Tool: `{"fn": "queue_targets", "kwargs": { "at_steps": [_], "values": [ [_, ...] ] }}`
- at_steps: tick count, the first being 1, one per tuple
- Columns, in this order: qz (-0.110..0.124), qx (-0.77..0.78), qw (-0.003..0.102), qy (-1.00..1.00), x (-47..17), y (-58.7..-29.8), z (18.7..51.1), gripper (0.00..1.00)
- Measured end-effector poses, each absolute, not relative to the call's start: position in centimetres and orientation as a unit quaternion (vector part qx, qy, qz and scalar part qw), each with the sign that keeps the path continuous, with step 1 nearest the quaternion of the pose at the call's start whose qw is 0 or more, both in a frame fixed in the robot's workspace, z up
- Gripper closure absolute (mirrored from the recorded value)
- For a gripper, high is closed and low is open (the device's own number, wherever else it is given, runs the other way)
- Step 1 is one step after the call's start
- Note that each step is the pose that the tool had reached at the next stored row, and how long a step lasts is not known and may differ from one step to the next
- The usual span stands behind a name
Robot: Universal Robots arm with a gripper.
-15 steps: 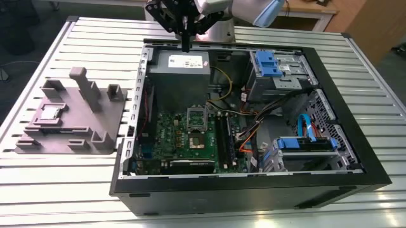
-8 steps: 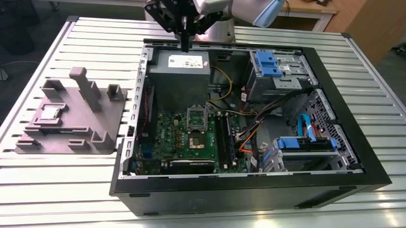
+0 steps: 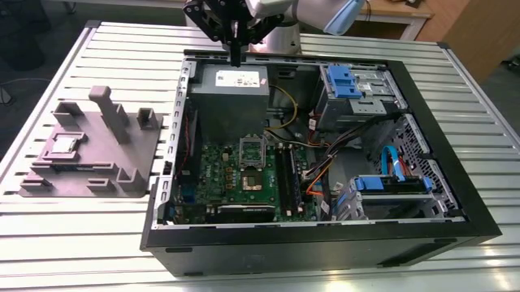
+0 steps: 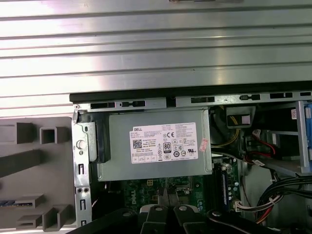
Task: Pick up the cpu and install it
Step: 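Reach for the cpu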
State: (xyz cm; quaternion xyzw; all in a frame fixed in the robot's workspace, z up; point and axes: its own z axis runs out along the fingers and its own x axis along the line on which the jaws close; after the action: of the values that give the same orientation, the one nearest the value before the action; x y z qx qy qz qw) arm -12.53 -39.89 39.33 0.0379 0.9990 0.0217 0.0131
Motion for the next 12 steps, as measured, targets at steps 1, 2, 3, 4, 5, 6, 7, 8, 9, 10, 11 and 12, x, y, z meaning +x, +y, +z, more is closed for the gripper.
{"fn": "queue_targets", "kwargs": {
  "at_steps": [1, 2, 3, 4, 5, 6, 7, 8, 9, 10, 11, 12],
  "values": [
    [0.022, 0.038, 0.013, 0.999, -12.54, -39.89, 39.33, 0.89],
    [0.022, 0.038, 0.013, 0.999, -12.69, -39.89, 39.33, 0.89],
    [0.022, 0.038, 0.013, 0.999, -12.8, -39.89, 39.32, 0.89],
    [0.022, 0.038, 0.013, 0.999, -12.8, -39.89, 39.32, 0.89],
    [0.022, 0.038, 0.013, 0.999, -12.8, -39.89, 39.32, 0.89],
    [0.022, 0.038, 0.013, 0.999, -12.83, -39.89, 39.32, 0.89],
    [0.022, 0.038, 0.013, 0.999, -12.87, -39.89, 39.32, 0.89],
    [0.022, 0.038, 0.013, 0.999, -12.9, -39.89, 39.32, 0.89],
    [0.022, 0.038, 0.013, 0.999, -12.94, -39.89, 39.32, 0.89],
    [0.022, 0.038, 0.013, 0.999, -12.98, -39.89, 39.32, 0.89],
    [0.022, 0.038, 0.013, 0.999, -13.02, -39.89, 39.32, 0.89],
    [0.022, 0.038, 0.013, 0.999, -13.06, -39.89, 39.32, 0.89]
  ]
}}
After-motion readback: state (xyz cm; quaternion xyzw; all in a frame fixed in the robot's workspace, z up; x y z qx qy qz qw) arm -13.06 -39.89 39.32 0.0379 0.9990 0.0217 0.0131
